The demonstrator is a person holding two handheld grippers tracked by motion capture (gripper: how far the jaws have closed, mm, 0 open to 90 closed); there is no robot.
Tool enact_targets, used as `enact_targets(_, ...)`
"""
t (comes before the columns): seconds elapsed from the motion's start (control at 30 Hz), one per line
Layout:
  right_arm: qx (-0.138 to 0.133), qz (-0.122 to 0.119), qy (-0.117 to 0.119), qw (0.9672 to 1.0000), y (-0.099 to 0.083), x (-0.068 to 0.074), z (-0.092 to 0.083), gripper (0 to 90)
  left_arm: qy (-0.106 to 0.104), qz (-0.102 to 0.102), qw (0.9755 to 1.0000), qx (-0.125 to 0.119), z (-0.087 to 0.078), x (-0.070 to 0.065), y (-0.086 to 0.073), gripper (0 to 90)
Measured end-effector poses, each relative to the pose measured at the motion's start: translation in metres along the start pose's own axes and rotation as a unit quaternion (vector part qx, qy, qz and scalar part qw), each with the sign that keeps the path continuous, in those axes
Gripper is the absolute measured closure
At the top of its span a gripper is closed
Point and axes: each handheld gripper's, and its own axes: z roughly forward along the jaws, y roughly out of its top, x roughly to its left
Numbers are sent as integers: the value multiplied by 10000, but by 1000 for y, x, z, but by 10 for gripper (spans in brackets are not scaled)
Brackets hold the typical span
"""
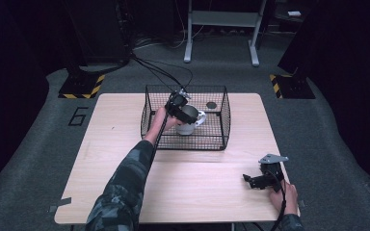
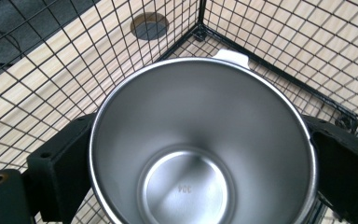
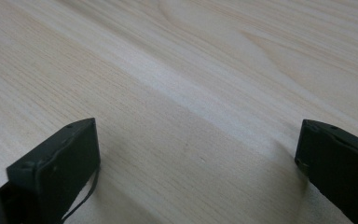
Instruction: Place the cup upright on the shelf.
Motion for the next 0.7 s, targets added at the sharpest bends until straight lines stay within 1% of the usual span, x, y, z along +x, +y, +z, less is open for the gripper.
enact_targets(0.1, 1, 0, -1, 10000, 0, 0, 0, 0, -10, -65, 10000, -34, -2, 2, -5, 61)
enact_targets(0.17, 14, -37, 18, 10000, 0, 0, 0, 0, -34, -74, 10000, 16, -4, 5, -7, 61)
enact_targets(0.23, 11, -34, 9, 10000, 0, 0, 0, 0, -57, -96, 9999, 7, -6, 6, -9, 61)
enact_targets(0.33, 11, -33, 8, 10000, 0, 0, 0, 0, -39, -82, 10000, 40, -7, 3, -10, 61)
enact_targets(0.37, 12, -34, 8, 10000, 0, 0, 0, 0, -54, -35, 9999, 82, -8, 3, -9, 60)
enact_targets(0.53, 14, -35, 7, 10000, 0, 0, 0, 0, -41, -87, 9999, 86, -8, 1, -10, 60)
enact_targets(0.57, 13, -34, 7, 10000, 0, 0, 0, 0, -29, -51, 9999, 137, -9, 0, -10, 60)
enact_targets(0.6, 13, -34, 7, 10000, 0, 0, 0, 0, -29, -51, 9999, 137, -9, 0, -10, 60)
enact_targets(0.7, 11, -44, 8, 10000, 0, -1, 0, 0, -40, -102, 9999, 116, -10, 0, -11, 59)
